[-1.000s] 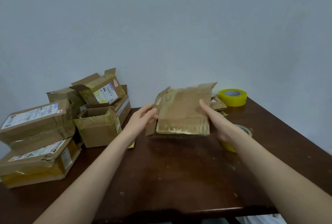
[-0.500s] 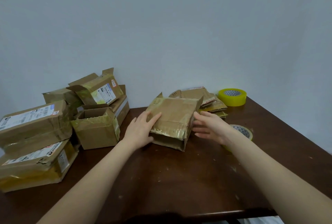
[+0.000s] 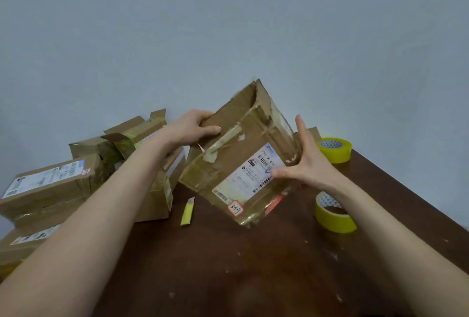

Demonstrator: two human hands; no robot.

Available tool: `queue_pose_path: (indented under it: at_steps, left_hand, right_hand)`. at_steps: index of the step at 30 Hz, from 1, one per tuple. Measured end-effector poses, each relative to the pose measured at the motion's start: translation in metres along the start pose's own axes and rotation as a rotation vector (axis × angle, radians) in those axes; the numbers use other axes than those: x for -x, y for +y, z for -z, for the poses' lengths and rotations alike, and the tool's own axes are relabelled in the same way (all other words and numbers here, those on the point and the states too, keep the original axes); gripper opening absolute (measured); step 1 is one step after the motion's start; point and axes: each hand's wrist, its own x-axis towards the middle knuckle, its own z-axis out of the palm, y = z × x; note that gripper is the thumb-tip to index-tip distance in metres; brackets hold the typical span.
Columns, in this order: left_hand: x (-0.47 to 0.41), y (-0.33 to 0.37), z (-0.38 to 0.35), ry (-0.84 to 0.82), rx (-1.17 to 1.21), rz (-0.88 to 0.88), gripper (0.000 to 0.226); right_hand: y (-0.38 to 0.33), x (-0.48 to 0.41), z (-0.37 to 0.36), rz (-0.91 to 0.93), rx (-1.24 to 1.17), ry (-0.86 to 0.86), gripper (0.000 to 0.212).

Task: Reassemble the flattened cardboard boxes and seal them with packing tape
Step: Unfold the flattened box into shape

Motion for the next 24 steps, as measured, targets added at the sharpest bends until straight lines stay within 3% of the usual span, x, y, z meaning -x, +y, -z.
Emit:
queue_pose_path:
  at_steps: [4, 6, 9, 11, 13, 16, 21, 24]
  left_hand:
    - [0.004, -0.001, 0.008, -0.069, -0.051, 0.034, 0.012]
    - [0.004, -0.003, 0.008, -0.15, -0.115, 0.068, 0.015]
    - [0.002, -0.001, 0.0, -0.268, -0.272, 0.063, 0.017]
    - [-0.002, -0.004, -0.006, -0.275, -0.211, 0.076, 0.017]
    - [-0.006, -0.011, -0.016, -0.224, -0.129, 0.087, 0.014]
    - [-0.013, -0.029, -0.028, 0.0, -0.097, 0.083, 0.016]
    - [0.01, -0.066, -0.034, 0.294, 0.672, 0.167, 0.045]
    - [0.037, -0.097, -0.042, 0.243, 0.885, 0.075, 0.069]
  right_hand:
    - [-0.019, -0.003, 0.017, -0.115, 0.47, -0.221, 0.128]
    - [-0.018, -0.002, 0.015, -0.16, 0.589, -0.204, 0.13]
    - [-0.011, 0.001, 0.001, -0.09, 0.257, -0.237, 0.136]
    - [-0.011, 0.004, -0.011, -0.086, -0.059, -0.284, 0.138]
    - [-0.008, 0.005, -0.024, -0.121, -0.229, -0.273, 0.144]
    - [0.002, 0.003, -0.047, -0.166, -0.319, -0.214, 0.151]
    - [0.016, -0.002, -0.061, -0.238, -0.432, -0.04, 0.125]
    - [0.021, -0.005, -0.057, -0.301, -0.659, 0.018, 0.121]
